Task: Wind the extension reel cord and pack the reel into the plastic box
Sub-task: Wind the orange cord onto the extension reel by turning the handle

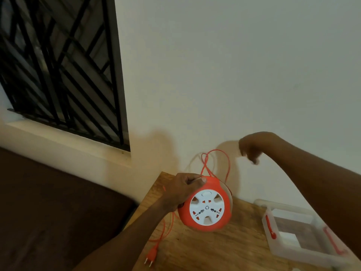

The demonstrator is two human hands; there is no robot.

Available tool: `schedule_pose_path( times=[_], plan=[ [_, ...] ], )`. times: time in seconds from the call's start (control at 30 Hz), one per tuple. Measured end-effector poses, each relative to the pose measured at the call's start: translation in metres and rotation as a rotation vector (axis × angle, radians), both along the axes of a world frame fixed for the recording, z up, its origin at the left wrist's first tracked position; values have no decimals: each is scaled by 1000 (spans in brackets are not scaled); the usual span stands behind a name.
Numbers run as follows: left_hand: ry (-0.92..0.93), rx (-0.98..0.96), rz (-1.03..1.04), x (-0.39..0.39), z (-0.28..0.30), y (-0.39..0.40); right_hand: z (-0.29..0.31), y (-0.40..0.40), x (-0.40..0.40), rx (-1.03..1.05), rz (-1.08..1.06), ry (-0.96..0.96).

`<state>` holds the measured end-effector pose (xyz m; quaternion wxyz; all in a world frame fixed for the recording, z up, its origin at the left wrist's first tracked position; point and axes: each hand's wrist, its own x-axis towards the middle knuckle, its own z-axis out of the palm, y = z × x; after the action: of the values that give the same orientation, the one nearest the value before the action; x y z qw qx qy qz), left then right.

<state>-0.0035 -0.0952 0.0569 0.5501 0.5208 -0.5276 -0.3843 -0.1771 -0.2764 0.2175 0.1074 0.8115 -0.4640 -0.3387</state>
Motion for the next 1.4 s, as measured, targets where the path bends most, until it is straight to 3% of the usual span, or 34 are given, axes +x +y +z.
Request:
schedule_pose_path(
  times=[0.07, 0.1, 0.13, 0.23, 0.33, 0.43, 0.5, 0.6, 0.67, 0.83, 1.0, 1.1, 1.17, 1.3, 1.4],
  plan=[
    [-30, -2, -14, -1, -2, 0, -6, 16, 25, 282, -69, -502],
    [-36, 15, -28, -2, -2, -1, -10, 26, 37, 394, -84, -634],
    [-48, 31, -49, -3, -3, -2, -15, 37, 48, 460, -71, -631],
    [-157, 68, -125, -3, -6, -2, -41, 56, 76, 409, 57, -260],
    [-231, 41, -167, -7, -10, 1, -61, 66, 82, 4, 303, 142],
    [-197, 47, -180, -11, -12, 6, -68, 67, 82, -235, 472, 86],
    [-158, 33, -200, -11, -14, 11, -57, 57, 87, -169, 345, -224],
    [-164, 66, -235, -13, -21, 17, -17, 29, 86, 7, -53, -954],
    [-172, 86, -220, -14, -28, 21, 11, 9, 78, 13, -224, -1350],
    [-149, 87, -260, -20, -35, 24, 66, -12, 75, 27, -209, -1866],
    [-124, 103, -276, -30, -34, 24, 73, -13, 83, 218, -132, -1579],
    [-114, 150, -242, -37, -30, 25, 61, 0, 88, 341, -158, -963],
    [-130, 203, -215, -38, -29, 23, 48, 11, 91, 309, -135, -678],
    [-39, 226, -228, -36, -21, 22, 25, 37, 91, 341, 1, -545],
    [23, 289, -174, -37, -22, 18, 18, 61, 75, 180, 227, -453]
  ],
)
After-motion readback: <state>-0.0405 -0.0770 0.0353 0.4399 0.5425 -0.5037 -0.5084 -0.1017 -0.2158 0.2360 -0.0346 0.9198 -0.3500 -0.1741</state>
